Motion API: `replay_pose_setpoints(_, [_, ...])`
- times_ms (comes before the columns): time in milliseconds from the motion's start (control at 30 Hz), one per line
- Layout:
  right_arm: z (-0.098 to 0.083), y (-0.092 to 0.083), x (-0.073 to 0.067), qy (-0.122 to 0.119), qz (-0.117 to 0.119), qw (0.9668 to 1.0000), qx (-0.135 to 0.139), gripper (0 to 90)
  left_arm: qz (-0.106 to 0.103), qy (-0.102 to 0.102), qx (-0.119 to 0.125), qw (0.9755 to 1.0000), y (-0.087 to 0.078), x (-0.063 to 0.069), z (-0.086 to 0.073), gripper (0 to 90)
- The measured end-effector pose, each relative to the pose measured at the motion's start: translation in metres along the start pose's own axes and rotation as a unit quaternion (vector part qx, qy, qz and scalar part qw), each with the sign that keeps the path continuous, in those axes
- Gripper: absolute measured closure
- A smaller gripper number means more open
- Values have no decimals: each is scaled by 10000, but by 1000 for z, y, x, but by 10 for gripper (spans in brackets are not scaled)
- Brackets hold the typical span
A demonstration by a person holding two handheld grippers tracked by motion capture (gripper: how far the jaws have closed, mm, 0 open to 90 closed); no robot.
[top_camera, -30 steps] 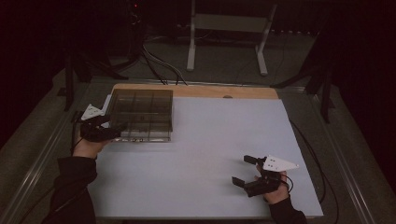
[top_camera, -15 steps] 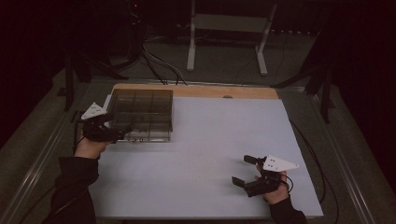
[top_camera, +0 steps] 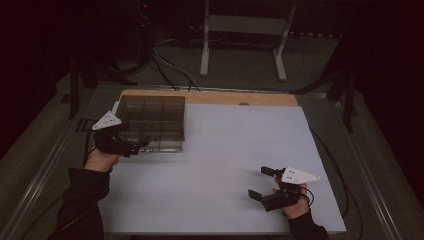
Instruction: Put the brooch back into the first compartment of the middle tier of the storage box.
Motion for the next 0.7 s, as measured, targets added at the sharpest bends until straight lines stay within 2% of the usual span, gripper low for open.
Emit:
replay_pose_setpoints(100, [0,0,0,-8,0,10000,-20,0,-81,84,38,9999,4,6,3,3])
replay_pose_setpoints(267, [0,0,0,11,8,10000,-19,0,-277,109,248,9992,5,14,7,3])
replay_pose_setpoints(367, [0,1,0,-8,17,10000,-18,0,-324,194,345,9987,6,19,10,3])
replay_pose_setpoints(433, [0,1,0,13,27,10000,-21,0,-394,266,359,9982,8,22,11,3])
replay_pose_setpoints(533, [0,1,-1,-15,16,10000,-16,0,-587,249,358,9973,10,26,12,3])
replay_pose_setpoints(700, [0,0,-1,6,19,10000,-14,0,-734,367,315,9961,15,34,13,3])
Point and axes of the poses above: each handheld gripper's, and its own axes: y roughly forward along the jaws, z roughly out of its top, x roughly to its right, the point moved 2 cm from there along y, roughly forward along the jaws, and after that the axes turned 15 degrees about y, right-handed, at the moved point
